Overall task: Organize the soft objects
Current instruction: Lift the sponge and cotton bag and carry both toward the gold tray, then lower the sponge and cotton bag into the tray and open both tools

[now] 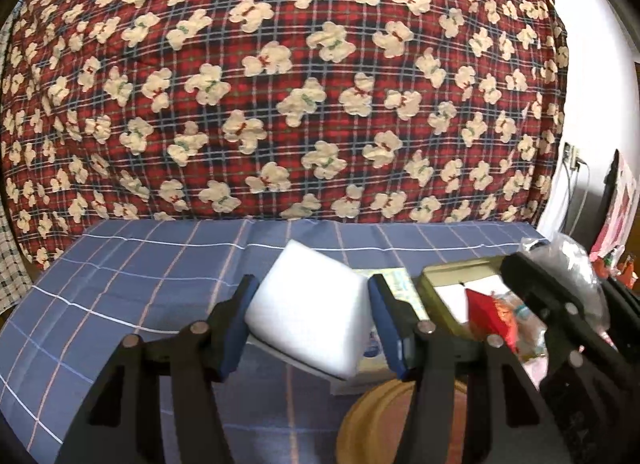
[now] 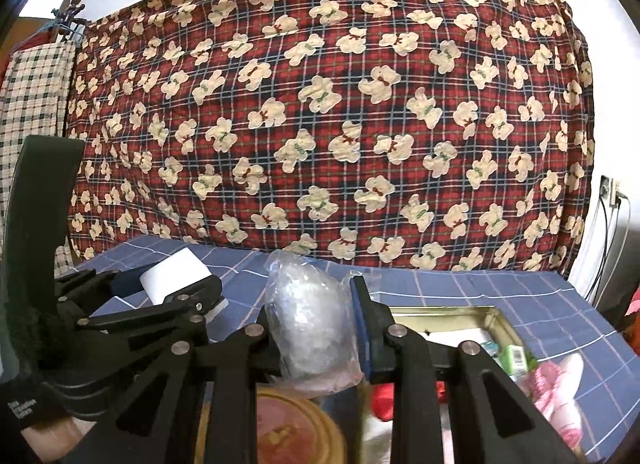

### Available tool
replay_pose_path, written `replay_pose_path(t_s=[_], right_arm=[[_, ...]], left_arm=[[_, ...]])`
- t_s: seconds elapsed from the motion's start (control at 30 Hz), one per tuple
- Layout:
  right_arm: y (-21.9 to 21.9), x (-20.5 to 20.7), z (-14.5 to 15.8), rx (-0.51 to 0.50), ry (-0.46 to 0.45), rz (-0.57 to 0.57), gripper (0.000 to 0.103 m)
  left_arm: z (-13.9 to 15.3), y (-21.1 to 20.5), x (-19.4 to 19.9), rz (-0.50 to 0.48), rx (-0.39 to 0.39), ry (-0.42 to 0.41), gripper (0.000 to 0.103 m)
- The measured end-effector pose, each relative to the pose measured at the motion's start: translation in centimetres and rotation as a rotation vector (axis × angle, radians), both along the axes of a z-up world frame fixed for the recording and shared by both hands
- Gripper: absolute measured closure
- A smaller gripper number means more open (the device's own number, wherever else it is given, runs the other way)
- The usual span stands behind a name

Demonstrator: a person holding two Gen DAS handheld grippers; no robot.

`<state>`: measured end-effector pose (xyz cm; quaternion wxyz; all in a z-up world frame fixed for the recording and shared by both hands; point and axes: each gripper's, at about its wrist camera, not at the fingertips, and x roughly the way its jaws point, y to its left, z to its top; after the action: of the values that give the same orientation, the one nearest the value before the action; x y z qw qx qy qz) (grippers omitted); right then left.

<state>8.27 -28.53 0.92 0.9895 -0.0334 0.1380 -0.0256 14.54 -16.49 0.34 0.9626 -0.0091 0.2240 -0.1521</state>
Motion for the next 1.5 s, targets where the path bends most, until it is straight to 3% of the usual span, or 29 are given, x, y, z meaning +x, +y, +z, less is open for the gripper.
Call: replay_pose_path(t_s=[0.27, 0.87, 1.5], right_arm=[[-2.4, -0.2, 0.8, -0.001, 0.008, -0.017, 0.076], [-11.9, -0.5, 2.8, -0.039, 0.043, -0.123, 0.076], [-16.7, 1.7, 0.9, 0.000, 0.158, -0.169, 0.076]], left_arm=[[1.3, -2.6, -0.4, -0.076, -0.021, 0.047, 0.047], [1.9, -12.8, -2.1, -0.246, 0.056, 0.057, 0.047], [0.0, -17.5, -1.7, -0.290, 0.128, 0.100, 0.044]])
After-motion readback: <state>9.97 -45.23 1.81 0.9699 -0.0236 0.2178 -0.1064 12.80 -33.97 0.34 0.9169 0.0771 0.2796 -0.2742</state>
